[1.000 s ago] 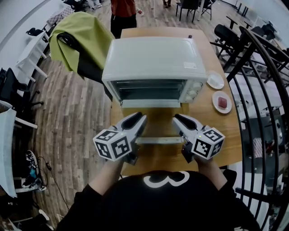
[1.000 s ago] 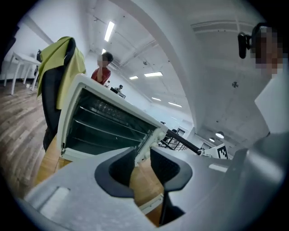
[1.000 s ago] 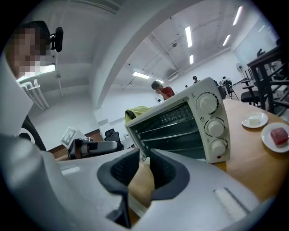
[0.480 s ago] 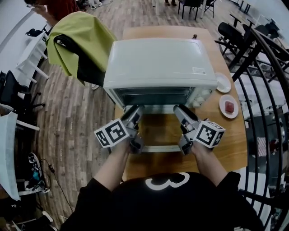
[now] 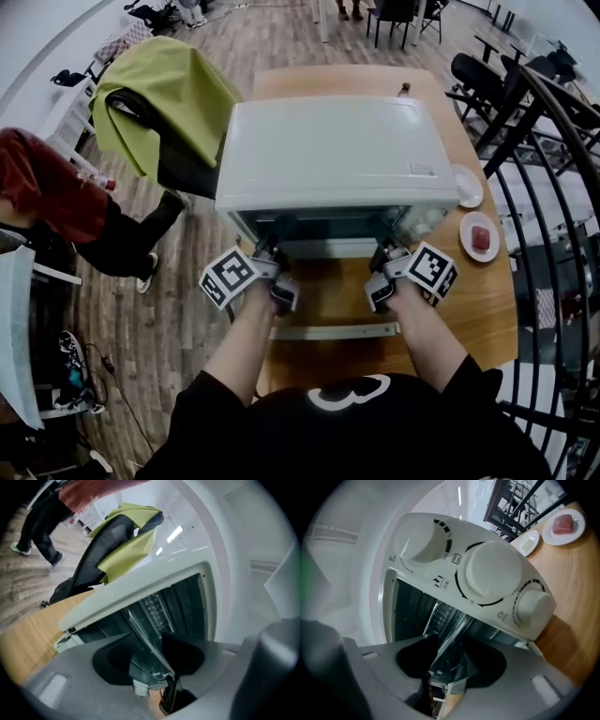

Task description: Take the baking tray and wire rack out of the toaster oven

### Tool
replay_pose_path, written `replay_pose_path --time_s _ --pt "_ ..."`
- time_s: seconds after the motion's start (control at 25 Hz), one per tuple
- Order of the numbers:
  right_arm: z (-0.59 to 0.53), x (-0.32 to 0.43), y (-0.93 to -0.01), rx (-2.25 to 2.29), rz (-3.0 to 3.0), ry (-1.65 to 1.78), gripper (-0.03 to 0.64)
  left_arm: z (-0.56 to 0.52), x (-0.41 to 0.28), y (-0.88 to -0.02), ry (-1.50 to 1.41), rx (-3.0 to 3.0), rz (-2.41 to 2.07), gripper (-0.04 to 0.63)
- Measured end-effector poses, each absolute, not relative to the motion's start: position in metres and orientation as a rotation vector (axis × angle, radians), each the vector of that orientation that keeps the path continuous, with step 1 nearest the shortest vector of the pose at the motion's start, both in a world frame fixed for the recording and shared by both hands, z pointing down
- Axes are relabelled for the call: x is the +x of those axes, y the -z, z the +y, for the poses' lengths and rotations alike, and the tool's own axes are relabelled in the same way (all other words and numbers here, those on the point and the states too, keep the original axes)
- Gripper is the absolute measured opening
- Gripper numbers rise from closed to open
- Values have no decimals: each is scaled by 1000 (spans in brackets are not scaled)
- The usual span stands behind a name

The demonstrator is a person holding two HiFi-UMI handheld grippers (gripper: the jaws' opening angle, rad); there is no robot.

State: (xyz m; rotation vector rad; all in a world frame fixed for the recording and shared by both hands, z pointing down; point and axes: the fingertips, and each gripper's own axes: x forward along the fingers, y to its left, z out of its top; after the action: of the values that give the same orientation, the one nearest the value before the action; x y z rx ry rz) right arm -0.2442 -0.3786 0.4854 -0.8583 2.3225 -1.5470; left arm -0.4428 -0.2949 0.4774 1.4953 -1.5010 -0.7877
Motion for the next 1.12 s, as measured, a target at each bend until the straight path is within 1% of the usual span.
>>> replay_pose_path --time_s 0.24,0.32,0.6,0.64,0.8,1.12 --pt "-401 -245 -492 -878 2204 1581 166 -312 -450 -488 822 1436 -1496 174" --pt "-407 -247 -491 -884 2204 1575 166 -318 -452 -489 814 1435 -1512 144" --pt "-414 -246 -493 -876 2088 1616 164 -326 -456 -497 839 1380 -1495 133" --pt "-415 -246 -494 -877 2076 1619 161 -327 -457 -497 842 1376 -1491 132" --pt "-420 -247 -496 -893 2061 1636 110 -329 -459 -495 847 1364 -1484 129" --pt "-413 -244 -496 -882 2074 1638 109 -323 -456 -495 821 1361 -1497 129"
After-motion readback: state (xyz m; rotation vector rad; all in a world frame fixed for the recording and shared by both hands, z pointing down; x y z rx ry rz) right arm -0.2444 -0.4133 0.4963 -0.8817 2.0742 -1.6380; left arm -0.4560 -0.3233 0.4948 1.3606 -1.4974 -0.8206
